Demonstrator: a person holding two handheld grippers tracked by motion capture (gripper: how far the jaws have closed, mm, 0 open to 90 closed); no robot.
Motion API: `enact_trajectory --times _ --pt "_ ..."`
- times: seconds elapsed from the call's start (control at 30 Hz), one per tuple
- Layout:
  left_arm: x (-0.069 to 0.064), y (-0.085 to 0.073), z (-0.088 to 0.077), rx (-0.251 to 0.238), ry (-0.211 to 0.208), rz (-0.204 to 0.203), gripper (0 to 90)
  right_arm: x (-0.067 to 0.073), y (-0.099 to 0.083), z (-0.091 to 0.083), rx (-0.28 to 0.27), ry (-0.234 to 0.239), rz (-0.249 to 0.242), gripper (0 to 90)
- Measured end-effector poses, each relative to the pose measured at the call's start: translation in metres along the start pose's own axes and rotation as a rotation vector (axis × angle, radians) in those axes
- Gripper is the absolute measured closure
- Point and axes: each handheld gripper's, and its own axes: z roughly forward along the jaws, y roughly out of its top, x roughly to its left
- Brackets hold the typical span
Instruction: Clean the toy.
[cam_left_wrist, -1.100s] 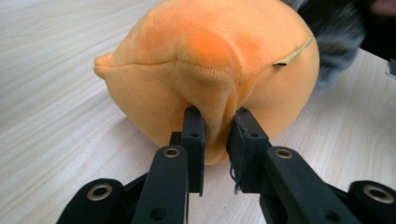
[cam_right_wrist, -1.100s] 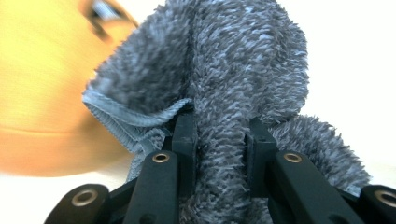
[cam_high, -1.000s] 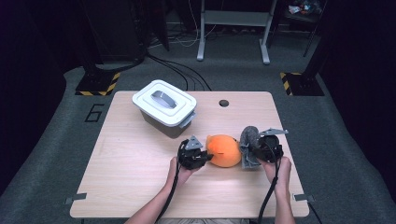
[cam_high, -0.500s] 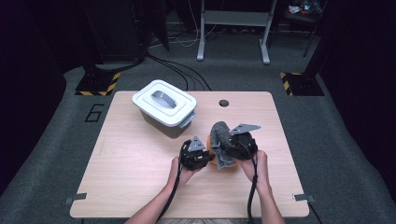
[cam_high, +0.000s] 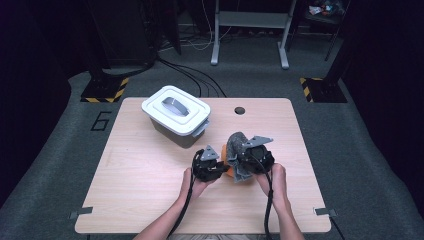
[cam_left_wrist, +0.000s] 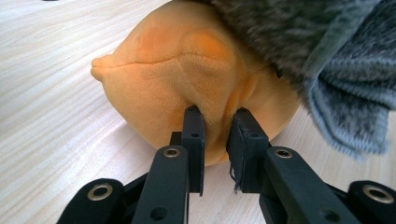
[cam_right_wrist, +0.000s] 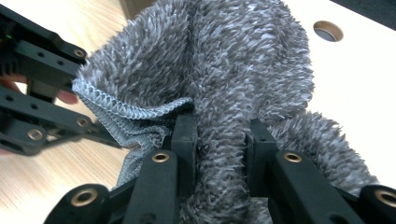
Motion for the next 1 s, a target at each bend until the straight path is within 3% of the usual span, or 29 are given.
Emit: enact_trajectory --times 0.3,0.57,0.7,0.8,1.0 --pt "0.004 -0.002 0.001 -0.005 -0.015 -0.028 77.3 -0.024 -0.021 -0.007 0.002 -0.038 0.08 70.3" --pt "0.005 -0.003 0.001 -0.007 -0.024 -0.026 77.4 -0.049 -0.043 -0.003 0.019 -0.05 0.167 70.1" --pt "0.006 -0.004 0.001 -0.005 -0.02 -0.029 77.3 -0.059 -0.053 0.005 0.052 -0.08 0.207 70.0" --pt "0.006 -0.005 0.001 -0.01 -0.024 -0.029 77.3 -0.066 -0.061 0.014 0.075 -0.069 0.246 70.0" --pt "0.006 -0.005 0.001 -0.01 -0.022 -0.028 77.4 -0.074 -0.073 0.036 0.144 -0.08 0.27 69.8"
